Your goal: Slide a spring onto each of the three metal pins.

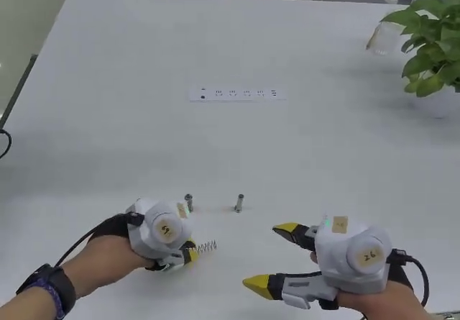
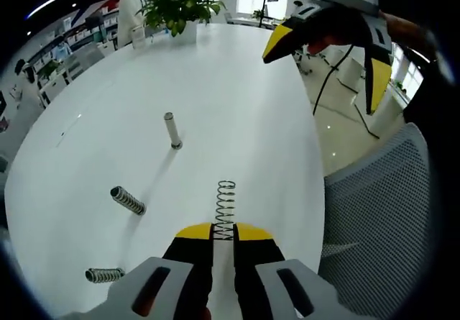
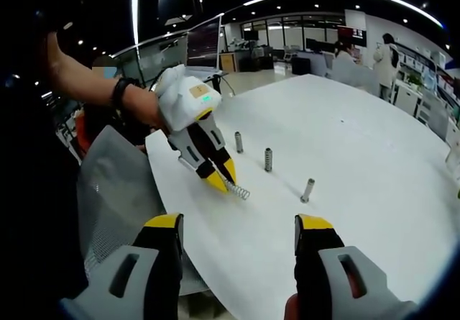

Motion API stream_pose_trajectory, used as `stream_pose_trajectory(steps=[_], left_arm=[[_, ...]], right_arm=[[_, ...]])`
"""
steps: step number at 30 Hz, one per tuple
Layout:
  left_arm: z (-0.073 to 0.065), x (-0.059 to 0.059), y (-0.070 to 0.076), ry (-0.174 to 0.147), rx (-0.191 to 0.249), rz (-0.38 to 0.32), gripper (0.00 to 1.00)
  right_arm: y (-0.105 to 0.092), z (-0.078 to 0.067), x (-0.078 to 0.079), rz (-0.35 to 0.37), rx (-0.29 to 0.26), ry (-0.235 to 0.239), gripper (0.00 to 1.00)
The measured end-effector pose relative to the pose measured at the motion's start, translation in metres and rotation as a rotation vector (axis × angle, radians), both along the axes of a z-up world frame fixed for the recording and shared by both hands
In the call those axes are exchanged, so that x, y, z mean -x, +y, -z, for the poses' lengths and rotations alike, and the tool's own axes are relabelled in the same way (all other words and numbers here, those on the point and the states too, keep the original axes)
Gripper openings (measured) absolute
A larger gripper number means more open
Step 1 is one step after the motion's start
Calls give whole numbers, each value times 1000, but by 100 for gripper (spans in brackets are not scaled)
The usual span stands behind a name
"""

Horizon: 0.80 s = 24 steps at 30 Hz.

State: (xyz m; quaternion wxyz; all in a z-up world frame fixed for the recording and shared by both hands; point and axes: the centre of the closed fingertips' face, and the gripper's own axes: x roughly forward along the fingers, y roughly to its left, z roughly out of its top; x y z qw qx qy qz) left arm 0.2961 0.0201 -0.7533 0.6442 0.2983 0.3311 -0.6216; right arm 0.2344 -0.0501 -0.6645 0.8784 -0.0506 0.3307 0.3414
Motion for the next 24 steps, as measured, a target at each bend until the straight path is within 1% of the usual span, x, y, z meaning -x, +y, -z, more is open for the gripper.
stream_pose_trajectory(steps=[6, 8, 10, 13, 24], left_arm=[[-16, -1, 7, -27, 30, -21, 2], [-18, -1, 8, -30, 33, -23, 2], [-23, 1, 13, -41, 41, -27, 2], [-28, 2, 16, -50, 50, -36, 2], [-37, 13, 26, -61, 65, -60, 2]], right_arm=[[5, -1, 0, -12, -7, -2, 61], [7, -1, 0, -16, -7, -2, 61], [9, -2, 0, -22, -9, -3, 60], [11, -1, 1, -29, -12, -4, 60], [22, 0, 0, -65, -23, -6, 56]])
